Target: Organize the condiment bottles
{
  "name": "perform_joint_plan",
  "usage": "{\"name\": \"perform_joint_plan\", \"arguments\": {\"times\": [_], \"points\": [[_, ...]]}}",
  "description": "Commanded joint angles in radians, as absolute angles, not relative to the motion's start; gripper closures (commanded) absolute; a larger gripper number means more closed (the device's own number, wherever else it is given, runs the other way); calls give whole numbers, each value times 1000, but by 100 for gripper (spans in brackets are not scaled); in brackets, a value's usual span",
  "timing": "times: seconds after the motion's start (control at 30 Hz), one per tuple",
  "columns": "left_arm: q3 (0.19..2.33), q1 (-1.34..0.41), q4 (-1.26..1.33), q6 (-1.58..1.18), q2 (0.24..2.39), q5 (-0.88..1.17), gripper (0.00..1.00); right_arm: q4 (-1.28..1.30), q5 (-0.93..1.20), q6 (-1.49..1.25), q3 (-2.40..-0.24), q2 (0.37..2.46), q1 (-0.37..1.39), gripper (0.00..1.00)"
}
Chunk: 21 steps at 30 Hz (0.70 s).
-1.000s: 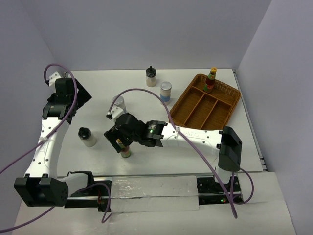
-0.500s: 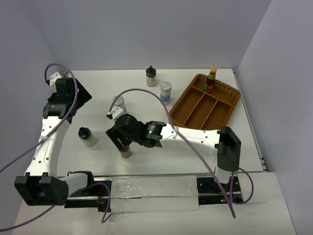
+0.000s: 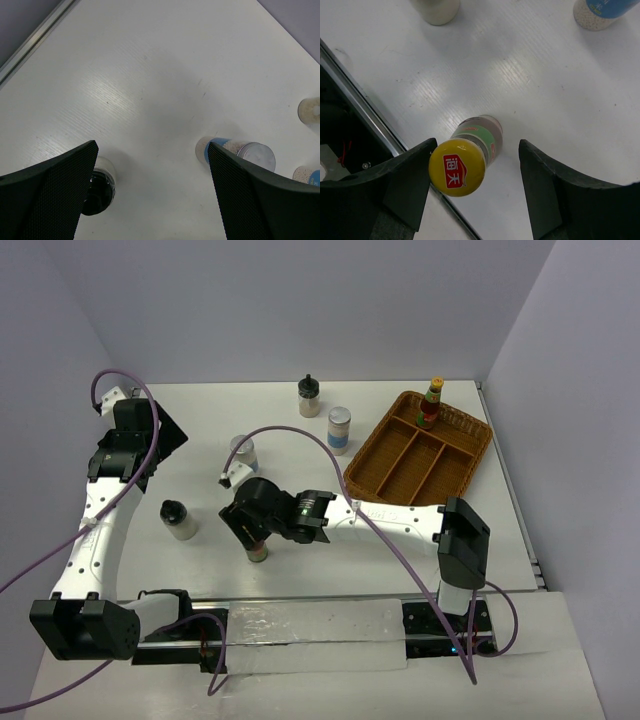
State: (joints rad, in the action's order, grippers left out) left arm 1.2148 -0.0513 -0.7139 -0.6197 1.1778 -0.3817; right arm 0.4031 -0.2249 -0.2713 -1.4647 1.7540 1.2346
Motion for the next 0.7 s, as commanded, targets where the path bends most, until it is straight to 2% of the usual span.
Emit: {"name": "perform_joint_plan", "arguments": {"times": [0.0, 0.67], "points": [[1218, -48, -670, -611, 1158, -390, 0, 371, -236, -270, -1493, 1781, 1239, 27], [1213, -48, -663, -608, 1147, -394, 0, 365, -244, -270, -1517, 1810, 1239, 31]]}}
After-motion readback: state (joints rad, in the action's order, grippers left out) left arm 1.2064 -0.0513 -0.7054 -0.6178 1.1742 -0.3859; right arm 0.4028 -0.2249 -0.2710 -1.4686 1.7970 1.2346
